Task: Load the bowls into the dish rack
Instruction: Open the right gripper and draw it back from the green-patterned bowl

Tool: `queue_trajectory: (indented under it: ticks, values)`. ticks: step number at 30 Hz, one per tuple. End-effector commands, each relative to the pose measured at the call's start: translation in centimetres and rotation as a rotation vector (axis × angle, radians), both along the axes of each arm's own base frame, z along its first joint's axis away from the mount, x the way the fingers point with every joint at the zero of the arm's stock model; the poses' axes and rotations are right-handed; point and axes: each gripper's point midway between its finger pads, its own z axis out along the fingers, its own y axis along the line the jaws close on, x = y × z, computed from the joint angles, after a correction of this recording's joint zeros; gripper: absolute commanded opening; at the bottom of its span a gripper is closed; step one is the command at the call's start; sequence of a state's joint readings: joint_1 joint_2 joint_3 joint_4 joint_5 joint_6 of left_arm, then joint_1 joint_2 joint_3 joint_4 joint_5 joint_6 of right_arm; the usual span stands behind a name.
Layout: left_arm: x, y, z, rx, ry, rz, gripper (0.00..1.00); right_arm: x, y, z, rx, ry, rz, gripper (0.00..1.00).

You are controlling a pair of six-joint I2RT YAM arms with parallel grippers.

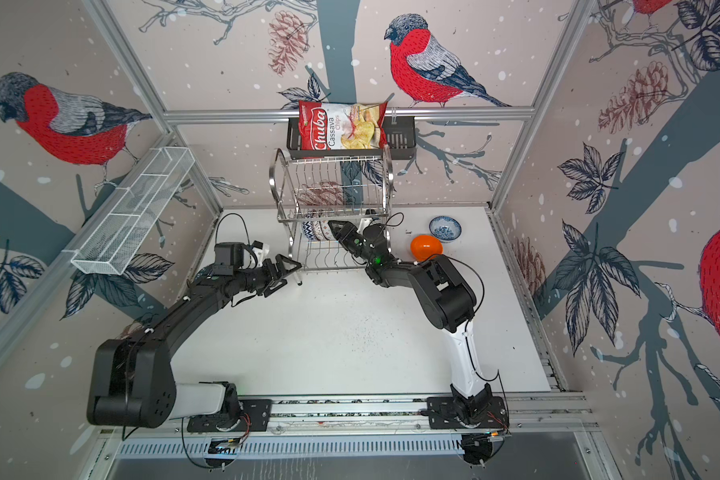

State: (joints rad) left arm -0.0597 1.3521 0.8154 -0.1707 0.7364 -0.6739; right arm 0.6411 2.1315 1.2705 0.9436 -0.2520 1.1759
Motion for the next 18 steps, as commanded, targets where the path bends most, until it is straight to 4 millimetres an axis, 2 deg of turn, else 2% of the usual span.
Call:
queue_trajectory:
  ticks: [1,5,11,18]
  values:
    - [-0.3,-0.1,0.0,-0.002,0.003,-0.006,0.97,-0.2,-0.4,2.2,0.035,-0.062,-0.037,0.57]
    - [-0.5,-0.1,-0.1,0.005,0.012,-0.006,0.97,-0.8,-0.5,2.5,0.034,-0.060,-0.044,0.65]
    - [-0.9,0.2,-0.2,0.018,0.028,0.012,0.97,-1.4,-1.0,2.1,-0.008,-0.059,-0.065,0.83]
    - [-0.7,1.0,-0.1,0.072,0.039,0.039,0.97,-2.5,-1.2,1.8,-0.009,-0.041,-0.040,0.87]
